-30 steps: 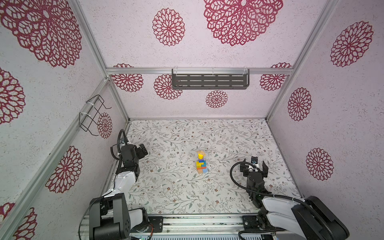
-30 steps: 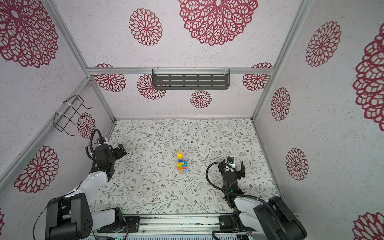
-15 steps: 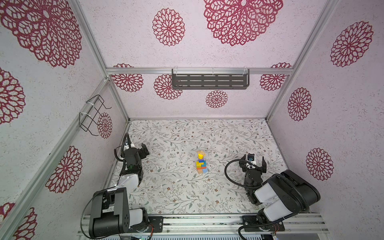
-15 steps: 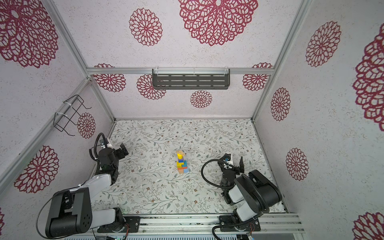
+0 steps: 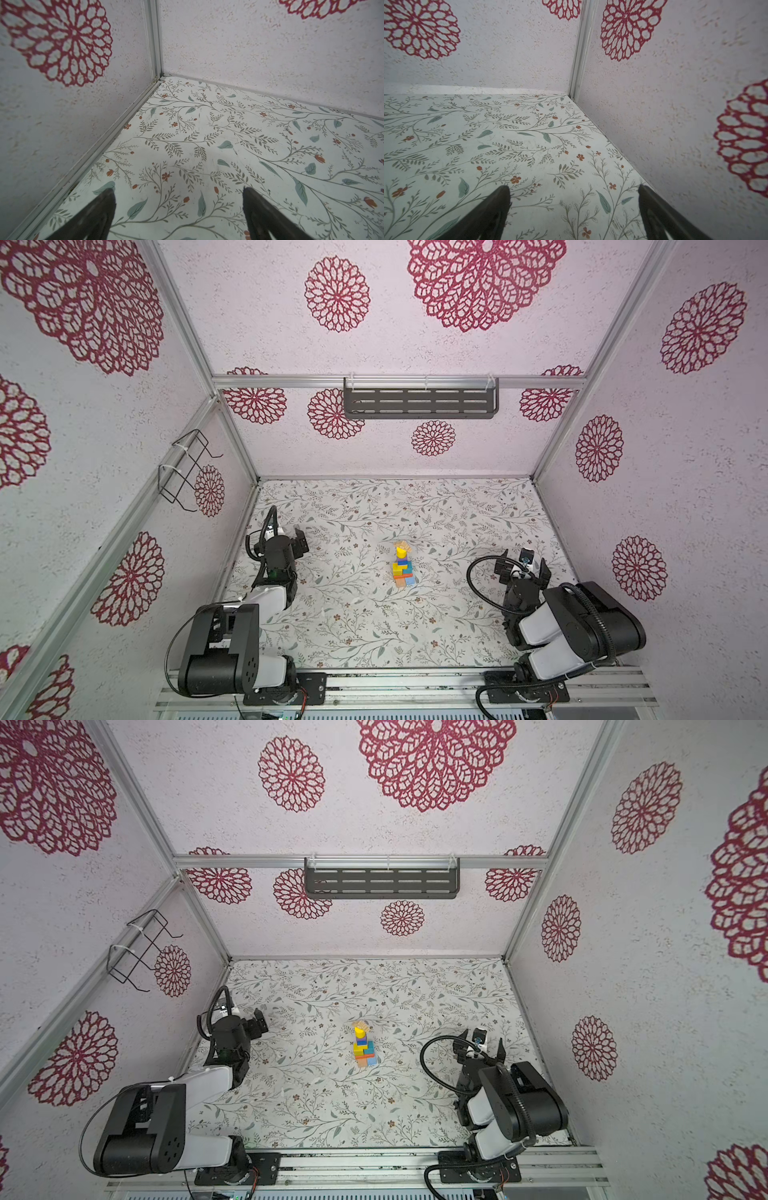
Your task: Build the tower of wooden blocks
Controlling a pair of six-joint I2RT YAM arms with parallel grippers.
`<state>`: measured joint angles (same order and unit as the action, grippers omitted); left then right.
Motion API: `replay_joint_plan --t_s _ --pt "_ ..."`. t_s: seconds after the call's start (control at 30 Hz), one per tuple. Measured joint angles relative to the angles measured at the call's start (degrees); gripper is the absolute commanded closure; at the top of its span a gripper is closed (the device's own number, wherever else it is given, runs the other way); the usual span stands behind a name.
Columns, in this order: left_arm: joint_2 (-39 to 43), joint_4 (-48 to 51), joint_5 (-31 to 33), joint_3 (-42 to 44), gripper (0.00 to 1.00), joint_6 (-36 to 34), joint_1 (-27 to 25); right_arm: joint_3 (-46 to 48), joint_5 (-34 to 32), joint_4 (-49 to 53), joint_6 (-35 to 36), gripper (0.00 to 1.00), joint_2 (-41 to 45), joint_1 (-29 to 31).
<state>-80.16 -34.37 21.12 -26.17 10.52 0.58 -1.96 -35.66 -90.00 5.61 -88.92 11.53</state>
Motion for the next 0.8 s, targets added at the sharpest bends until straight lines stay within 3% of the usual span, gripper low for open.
replay_joint_plan --t_s 0.13,0.53,0.67,0.8 --pt "-1.7 -2.03 0.57 -0.98 0.03 -2.03 0.33 0.11 1.36 -0.09 -0.83 0.01 0.0 -0.52" --pt "-10.36 -24.2 5.4 7.76 0.03 -4.79 -0.66 -1.33 6.54 -0.09 -0.7 0.01 -3.89 -0.98" --pt "-10.54 -24.13 3.45 7.23 0.03 -5.11 -0.15 -2.62 7.08 0.85 -0.72 0.01 -3.78 -1.05" --pt "-9.92 -19.17 -2.56 2.8 0.03 -4.15 3.87 -8.66 10.36 10.82 -2.82 0.01 -1.7 -4.44"
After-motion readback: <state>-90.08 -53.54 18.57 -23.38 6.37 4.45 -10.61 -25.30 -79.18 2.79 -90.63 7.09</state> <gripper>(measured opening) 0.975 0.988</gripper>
